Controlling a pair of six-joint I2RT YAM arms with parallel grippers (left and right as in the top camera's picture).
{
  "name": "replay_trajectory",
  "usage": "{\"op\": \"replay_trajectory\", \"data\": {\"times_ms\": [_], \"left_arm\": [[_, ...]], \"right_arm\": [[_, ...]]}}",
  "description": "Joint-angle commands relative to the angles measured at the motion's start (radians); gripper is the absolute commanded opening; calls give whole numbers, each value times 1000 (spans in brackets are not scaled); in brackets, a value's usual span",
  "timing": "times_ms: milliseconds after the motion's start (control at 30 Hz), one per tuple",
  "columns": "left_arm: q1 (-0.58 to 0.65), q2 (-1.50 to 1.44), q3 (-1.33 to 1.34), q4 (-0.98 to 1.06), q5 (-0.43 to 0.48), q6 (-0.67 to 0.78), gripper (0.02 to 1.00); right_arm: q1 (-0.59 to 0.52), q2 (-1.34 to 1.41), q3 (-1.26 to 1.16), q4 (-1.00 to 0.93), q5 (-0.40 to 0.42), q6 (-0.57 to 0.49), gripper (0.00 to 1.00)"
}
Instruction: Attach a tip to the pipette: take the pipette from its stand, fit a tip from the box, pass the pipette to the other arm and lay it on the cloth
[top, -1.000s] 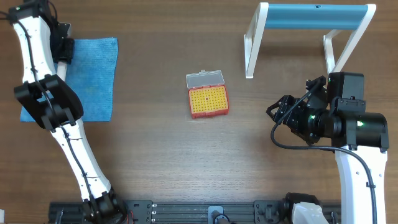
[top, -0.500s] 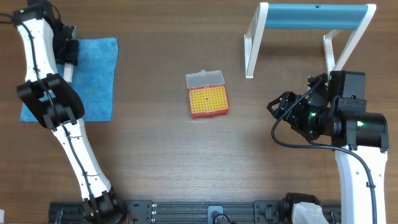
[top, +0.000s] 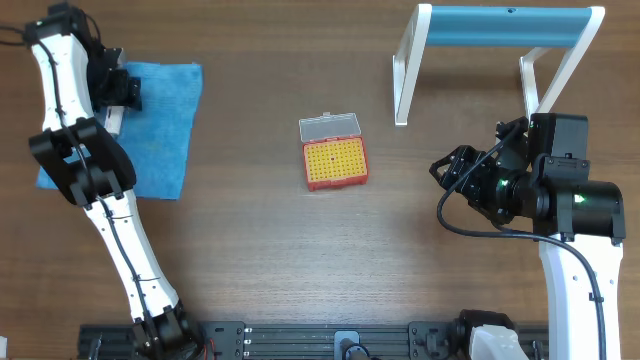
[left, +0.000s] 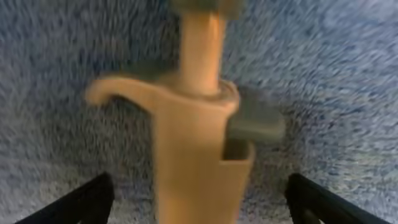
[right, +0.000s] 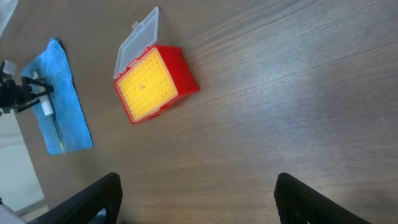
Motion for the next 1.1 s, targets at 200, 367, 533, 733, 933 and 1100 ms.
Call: {"op": "replay_trajectory", "data": {"times_ms": [200, 367, 533, 733, 933, 1100], "left_arm": [[-1, -127, 230, -182, -58, -51, 910], [-13, -332, 349, -285, -124, -163, 908], [-66, -616, 330, -285, 15, -174, 908], [-181, -1165, -276, -285, 118, -217, 910], [-307, -1752, -1099, 80, 142, -443, 910], [-310, -2053, -1623, 600, 109, -521, 910]], "right_arm": [[0, -1, 9, 29, 12, 11, 801], [0, -1, 9, 33, 13, 7, 803], [0, -23, 9, 118, 18, -1, 803], [0, -214, 9, 142, 202, -27, 803], [0, -494, 9, 145, 356, -129, 893], [0, -627, -3, 27, 517, -179, 967]]}}
